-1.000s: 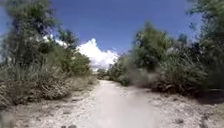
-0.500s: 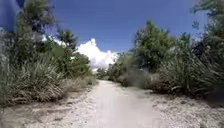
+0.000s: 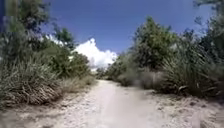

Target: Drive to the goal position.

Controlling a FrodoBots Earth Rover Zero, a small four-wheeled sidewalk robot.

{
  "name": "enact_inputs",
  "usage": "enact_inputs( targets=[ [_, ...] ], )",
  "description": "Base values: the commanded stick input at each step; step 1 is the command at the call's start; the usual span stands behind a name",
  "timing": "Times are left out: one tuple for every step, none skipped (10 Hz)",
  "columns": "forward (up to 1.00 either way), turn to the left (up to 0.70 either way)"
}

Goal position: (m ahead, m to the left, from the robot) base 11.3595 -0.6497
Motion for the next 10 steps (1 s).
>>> enact_inputs(
  targets=[
    [0.44, 0.02],
    [0.44, 0.02],
    [0.44, 0.02],
    [0.44, 0.02],
    [0.44, 0.02],
    [0.44, 0.02],
    [0.44, 0.02],
    [0.44, 0.02],
    [0.44, 0.02],
    [0.44, 0.02]
  ],
)
